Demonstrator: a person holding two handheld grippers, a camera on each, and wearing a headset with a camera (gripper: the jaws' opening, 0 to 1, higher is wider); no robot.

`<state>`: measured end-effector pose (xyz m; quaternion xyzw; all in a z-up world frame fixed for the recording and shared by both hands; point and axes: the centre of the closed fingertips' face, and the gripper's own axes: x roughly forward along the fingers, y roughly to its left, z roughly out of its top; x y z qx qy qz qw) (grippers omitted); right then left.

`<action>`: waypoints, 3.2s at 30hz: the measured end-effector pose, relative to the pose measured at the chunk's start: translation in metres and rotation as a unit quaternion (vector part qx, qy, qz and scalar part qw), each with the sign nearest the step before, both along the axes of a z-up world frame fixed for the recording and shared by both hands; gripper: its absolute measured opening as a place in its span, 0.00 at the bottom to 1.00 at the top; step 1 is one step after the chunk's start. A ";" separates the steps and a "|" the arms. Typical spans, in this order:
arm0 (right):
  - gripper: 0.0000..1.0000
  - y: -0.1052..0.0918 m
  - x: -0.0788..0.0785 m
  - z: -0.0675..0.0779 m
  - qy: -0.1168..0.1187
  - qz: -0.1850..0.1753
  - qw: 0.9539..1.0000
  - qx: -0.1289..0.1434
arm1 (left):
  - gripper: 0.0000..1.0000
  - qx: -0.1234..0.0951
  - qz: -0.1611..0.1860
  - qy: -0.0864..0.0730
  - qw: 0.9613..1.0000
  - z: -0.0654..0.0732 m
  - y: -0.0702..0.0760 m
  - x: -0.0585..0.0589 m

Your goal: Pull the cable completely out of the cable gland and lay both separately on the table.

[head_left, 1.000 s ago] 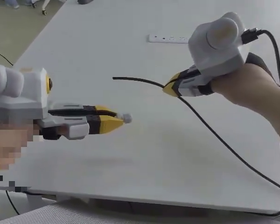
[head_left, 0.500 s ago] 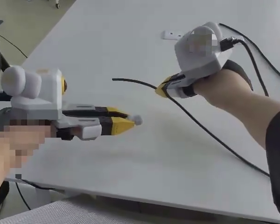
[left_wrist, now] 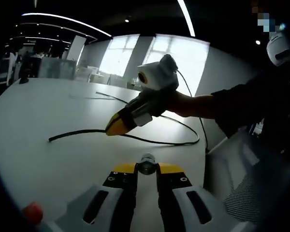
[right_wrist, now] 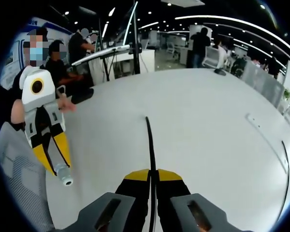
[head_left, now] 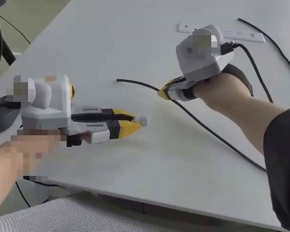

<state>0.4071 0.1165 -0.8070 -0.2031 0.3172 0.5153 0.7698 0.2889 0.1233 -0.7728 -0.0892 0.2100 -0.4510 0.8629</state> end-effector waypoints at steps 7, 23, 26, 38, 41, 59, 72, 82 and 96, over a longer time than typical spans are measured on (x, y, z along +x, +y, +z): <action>0.00 -0.001 0.001 -0.008 0.005 -0.002 1.000 -0.011 | 0.15 0.006 0.003 0.010 1.000 -0.016 0.002 0.002; 0.00 -0.001 -0.007 -0.014 0.000 0.000 1.000 -0.019 | 0.15 0.044 0.005 -0.005 0.999 -0.038 0.005 0.006; 0.00 -0.001 -0.009 -0.015 -0.002 0.001 1.000 -0.020 | 0.15 0.038 0.007 -0.006 0.999 -0.037 0.005 0.006; 0.00 -0.001 -0.008 -0.018 0.000 0.007 1.000 -0.027 | 0.16 0.058 -0.001 -0.019 0.998 -0.046 0.005 0.004; 0.01 -0.001 -0.009 -0.018 0.001 0.008 1.000 -0.026 | 0.16 0.049 -0.008 -0.028 0.998 -0.040 0.002 -0.002; 0.31 -0.011 -0.017 -0.002 -0.001 -0.011 1.000 0.005 | 0.41 0.036 0.018 -0.035 0.999 -0.027 0.012 0.001; 0.77 -0.060 -0.024 0.018 0.002 -0.088 0.996 0.032 | 0.89 0.034 0.063 -0.030 0.997 -0.003 0.023 0.012; 0.99 -0.145 -0.051 0.055 0.051 -0.196 0.975 0.092 | 0.99 0.055 0.094 -0.024 0.994 0.026 0.030 0.005; 0.99 -0.244 -0.100 0.094 0.008 -0.341 0.924 0.172 | 0.99 0.048 0.169 -0.037 0.984 0.064 0.040 -0.002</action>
